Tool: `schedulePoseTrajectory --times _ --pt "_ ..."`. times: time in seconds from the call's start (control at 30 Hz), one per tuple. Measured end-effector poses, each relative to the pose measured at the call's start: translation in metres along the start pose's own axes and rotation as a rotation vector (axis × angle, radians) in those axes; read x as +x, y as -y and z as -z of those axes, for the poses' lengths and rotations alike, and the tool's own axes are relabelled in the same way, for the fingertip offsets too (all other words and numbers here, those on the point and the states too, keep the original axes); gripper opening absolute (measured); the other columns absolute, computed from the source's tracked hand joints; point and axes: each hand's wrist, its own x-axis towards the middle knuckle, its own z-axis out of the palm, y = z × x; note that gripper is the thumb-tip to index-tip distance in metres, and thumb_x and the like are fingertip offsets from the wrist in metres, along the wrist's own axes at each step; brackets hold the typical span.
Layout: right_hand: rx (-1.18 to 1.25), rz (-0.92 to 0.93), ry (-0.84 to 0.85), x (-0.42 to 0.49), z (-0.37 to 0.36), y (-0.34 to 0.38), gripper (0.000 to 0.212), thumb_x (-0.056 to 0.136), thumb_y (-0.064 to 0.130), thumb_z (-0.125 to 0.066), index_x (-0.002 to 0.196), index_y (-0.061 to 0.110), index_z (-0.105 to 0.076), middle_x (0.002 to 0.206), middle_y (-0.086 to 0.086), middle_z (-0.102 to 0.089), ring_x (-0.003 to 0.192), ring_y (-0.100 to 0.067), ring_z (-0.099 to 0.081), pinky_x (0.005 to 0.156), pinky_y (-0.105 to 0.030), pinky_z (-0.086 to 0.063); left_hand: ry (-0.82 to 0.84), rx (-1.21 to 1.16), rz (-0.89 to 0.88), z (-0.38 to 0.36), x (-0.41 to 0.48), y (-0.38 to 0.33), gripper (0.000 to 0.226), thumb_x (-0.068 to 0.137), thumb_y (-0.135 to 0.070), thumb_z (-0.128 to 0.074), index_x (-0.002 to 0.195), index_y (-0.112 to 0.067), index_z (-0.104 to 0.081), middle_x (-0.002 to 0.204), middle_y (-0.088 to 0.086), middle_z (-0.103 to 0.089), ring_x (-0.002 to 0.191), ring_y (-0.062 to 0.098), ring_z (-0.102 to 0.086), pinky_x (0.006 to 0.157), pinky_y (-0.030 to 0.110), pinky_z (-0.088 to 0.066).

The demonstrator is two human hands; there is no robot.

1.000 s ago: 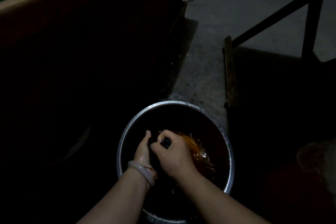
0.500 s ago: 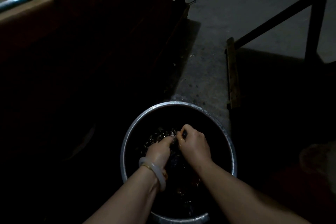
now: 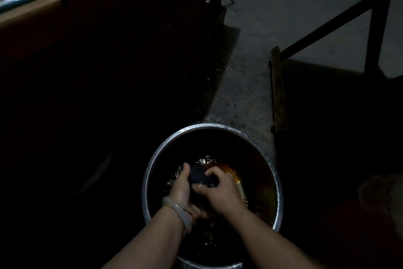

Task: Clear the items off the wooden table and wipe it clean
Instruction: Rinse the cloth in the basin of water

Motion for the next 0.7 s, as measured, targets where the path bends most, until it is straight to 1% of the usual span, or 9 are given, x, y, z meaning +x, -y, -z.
schedulePoseTrajectory --times 0.07,0.17,0.23,0.3,0.33,0.43,0.53,0.6,0.7 --pt "0.119 0.129 0.025 -0.007 0.0 0.01 0.041 0.055 0.051 -0.082 0.077 0.026 -0.057 0.104 -0.015 -0.058 0.086 -0.023 -0.06 0.056 -0.02 -0.045 0.065 -0.07 -0.031 0.005 -0.004 -0.008 0.071 0.083 -0.069 -0.044 0.096 -0.004 -0.069 0.085 0.02 -0.071 0.088 0.036 -0.064 0.074 0.043 -0.049" --pt "0.172 0.311 0.009 -0.024 -0.001 0.031 0.033 0.061 0.038 -0.08 0.063 0.021 -0.052 0.09 -0.009 -0.059 0.075 -0.012 -0.057 0.059 -0.019 -0.045 0.163 -0.073 -0.096 0.004 -0.014 -0.016 0.067 0.085 -0.062 -0.047 0.073 -0.001 -0.073 0.07 0.017 -0.069 0.066 0.029 -0.068 0.061 0.034 -0.052" --pt "0.132 0.367 -0.101 -0.028 -0.005 0.04 0.029 0.063 0.037 -0.073 0.058 0.022 -0.049 0.08 0.0 -0.058 0.071 -0.008 -0.056 0.062 -0.024 -0.048 0.206 -0.049 -0.116 -0.001 -0.017 -0.016 0.056 0.091 -0.048 -0.048 0.063 -0.004 -0.07 0.062 0.011 -0.065 0.055 0.022 -0.066 0.051 0.026 -0.053" --pt "0.064 0.397 -0.201 -0.024 -0.009 0.042 0.029 0.064 0.046 -0.064 0.056 0.023 -0.048 0.07 0.007 -0.056 0.068 -0.007 -0.054 0.063 -0.028 -0.048 0.179 -0.053 -0.142 -0.005 -0.019 -0.014 0.046 0.095 -0.029 -0.041 0.066 -0.003 -0.065 0.056 0.012 -0.063 0.053 0.024 -0.064 0.048 0.023 -0.052" --pt "0.023 0.405 -0.24 -0.021 -0.009 0.042 0.029 0.065 0.05 -0.06 0.055 0.025 -0.048 0.066 0.007 -0.055 0.066 -0.008 -0.054 0.062 -0.028 -0.047 0.157 -0.065 -0.14 -0.008 -0.02 -0.014 0.041 0.095 -0.024 -0.038 0.071 -0.002 -0.063 0.054 0.013 -0.063 0.058 0.027 -0.063 0.051 0.026 -0.051" --pt "-0.062 0.37 -0.301 -0.015 -0.003 0.041 0.028 0.071 0.054 -0.053 0.057 0.03 -0.049 0.06 0.005 -0.054 0.064 -0.015 -0.056 0.061 -0.034 -0.048 0.147 -0.07 -0.116 -0.012 -0.023 -0.013 0.034 0.096 -0.029 -0.039 0.088 -0.004 -0.061 0.062 0.016 -0.067 0.075 0.027 -0.058 0.066 0.034 -0.045" --pt "-0.163 0.303 -0.324 -0.008 0.007 0.037 0.031 0.082 0.043 -0.058 0.058 0.026 -0.049 0.056 0.004 -0.053 0.061 -0.018 -0.057 0.058 -0.034 -0.047 0.063 0.166 -0.217 -0.009 -0.012 -0.009 0.028 0.097 -0.032 -0.044 0.101 -0.014 -0.064 0.071 -0.001 -0.068 0.069 0.013 -0.064 0.061 0.026 -0.051" --pt "-0.262 0.254 -0.334 -0.002 0.014 0.033 0.032 0.086 0.04 -0.057 0.062 0.021 -0.049 0.06 0.003 -0.056 0.065 -0.021 -0.059 0.06 -0.031 -0.045 -0.028 0.354 -0.303 -0.007 -0.007 -0.006 0.032 0.096 -0.031 -0.048 0.111 -0.008 -0.064 0.078 -0.002 -0.065 0.069 0.013 -0.061 0.061 0.024 -0.05" --pt "-0.465 0.168 -0.32 0.007 0.021 0.024 0.025 0.09 0.044 -0.052 0.076 0.023 -0.051 0.086 -0.002 -0.06 0.086 -0.026 -0.061 0.069 -0.031 -0.042 -0.099 0.333 -0.335 -0.006 -0.011 -0.007 0.025 0.091 -0.022 -0.057 0.102 -0.002 -0.068 0.086 0.012 -0.07 0.076 0.023 -0.066 0.06 0.021 -0.051"
